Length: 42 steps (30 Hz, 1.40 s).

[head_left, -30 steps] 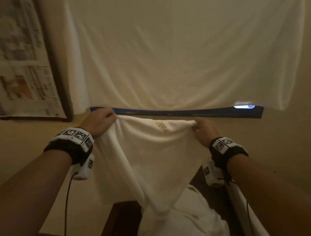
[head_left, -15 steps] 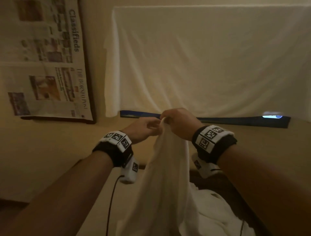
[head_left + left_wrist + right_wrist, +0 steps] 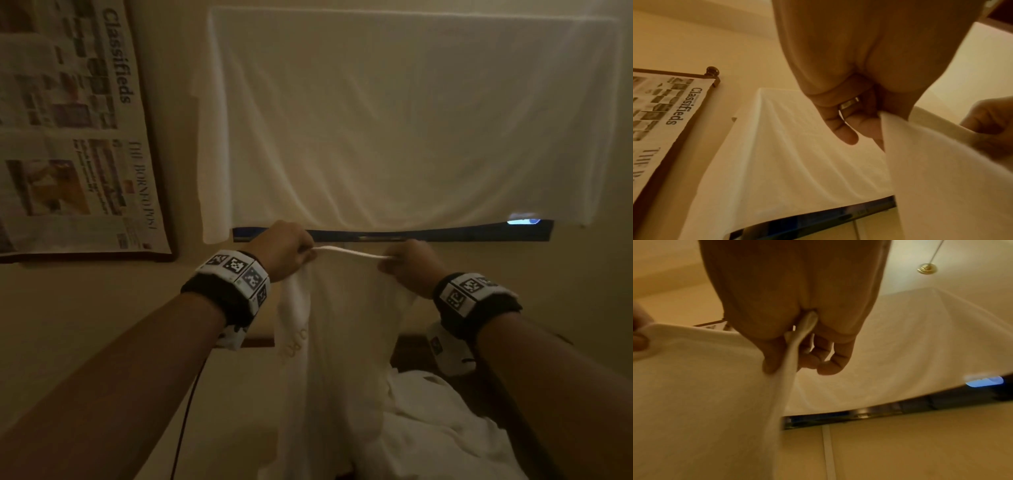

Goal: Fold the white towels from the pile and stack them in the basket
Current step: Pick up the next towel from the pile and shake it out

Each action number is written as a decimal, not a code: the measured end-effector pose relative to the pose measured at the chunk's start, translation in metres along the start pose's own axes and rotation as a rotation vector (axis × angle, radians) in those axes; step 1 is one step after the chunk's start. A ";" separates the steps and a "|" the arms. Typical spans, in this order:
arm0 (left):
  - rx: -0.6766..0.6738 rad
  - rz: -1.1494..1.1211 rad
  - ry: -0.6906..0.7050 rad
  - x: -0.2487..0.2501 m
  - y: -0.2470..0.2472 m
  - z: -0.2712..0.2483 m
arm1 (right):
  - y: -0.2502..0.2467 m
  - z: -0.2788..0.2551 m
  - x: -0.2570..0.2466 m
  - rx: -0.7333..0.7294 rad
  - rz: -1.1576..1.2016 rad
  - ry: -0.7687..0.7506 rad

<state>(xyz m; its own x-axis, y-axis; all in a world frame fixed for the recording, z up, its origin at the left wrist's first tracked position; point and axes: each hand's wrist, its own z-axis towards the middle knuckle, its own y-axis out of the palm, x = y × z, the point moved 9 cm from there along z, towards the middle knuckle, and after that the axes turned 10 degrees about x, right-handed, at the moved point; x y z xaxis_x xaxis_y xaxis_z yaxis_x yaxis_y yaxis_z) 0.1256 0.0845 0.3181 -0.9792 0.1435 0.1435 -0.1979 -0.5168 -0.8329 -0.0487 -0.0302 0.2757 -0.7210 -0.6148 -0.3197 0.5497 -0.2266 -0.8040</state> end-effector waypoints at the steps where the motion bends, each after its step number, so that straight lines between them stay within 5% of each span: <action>1: 0.017 -0.010 -0.011 -0.005 -0.003 -0.003 | 0.006 0.000 0.008 0.007 0.028 0.038; 5: 0.108 -0.026 -0.065 -0.030 -0.021 -0.008 | 0.026 -0.004 0.043 0.048 0.198 0.186; 9: -0.088 -0.006 -0.157 -0.062 -0.002 -0.012 | 0.015 0.001 0.043 0.254 0.585 0.288; 13: -0.250 0.095 -0.182 -0.058 0.024 -0.014 | -0.017 0.019 -0.003 0.379 0.628 0.145; 17: -0.146 -0.242 -0.242 -0.030 0.048 -0.005 | -0.020 0.035 -0.053 0.286 0.557 -0.085; 20: 0.065 -0.478 -0.212 -0.013 0.044 0.010 | -0.013 0.039 -0.071 0.257 0.512 -0.208; 23: 0.156 -0.550 -0.232 -0.008 0.033 0.020 | -0.003 0.036 -0.053 0.220 0.589 -0.181; 28: 0.084 -0.512 -0.271 -0.004 0.034 0.034 | 0.055 0.015 0.000 -0.110 0.570 -0.050; 33: 0.002 -0.373 -0.216 0.015 0.049 0.037 | 0.027 0.036 0.011 0.101 0.600 -0.108; 39: 0.319 -0.454 -0.145 0.034 0.027 0.049 | -0.010 0.031 -0.004 0.253 0.608 -0.198; 42: 0.360 -0.415 -0.143 0.035 0.013 0.049 | 0.019 0.011 -0.001 0.156 0.644 -0.153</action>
<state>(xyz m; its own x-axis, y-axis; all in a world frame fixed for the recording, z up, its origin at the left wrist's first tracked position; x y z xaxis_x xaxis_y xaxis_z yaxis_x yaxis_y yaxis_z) 0.0870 0.0415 0.3379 -0.8074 0.2935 0.5119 -0.5462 -0.6998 -0.4603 -0.0322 -0.0423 0.2662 -0.1682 -0.7611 -0.6264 0.9120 0.1211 -0.3920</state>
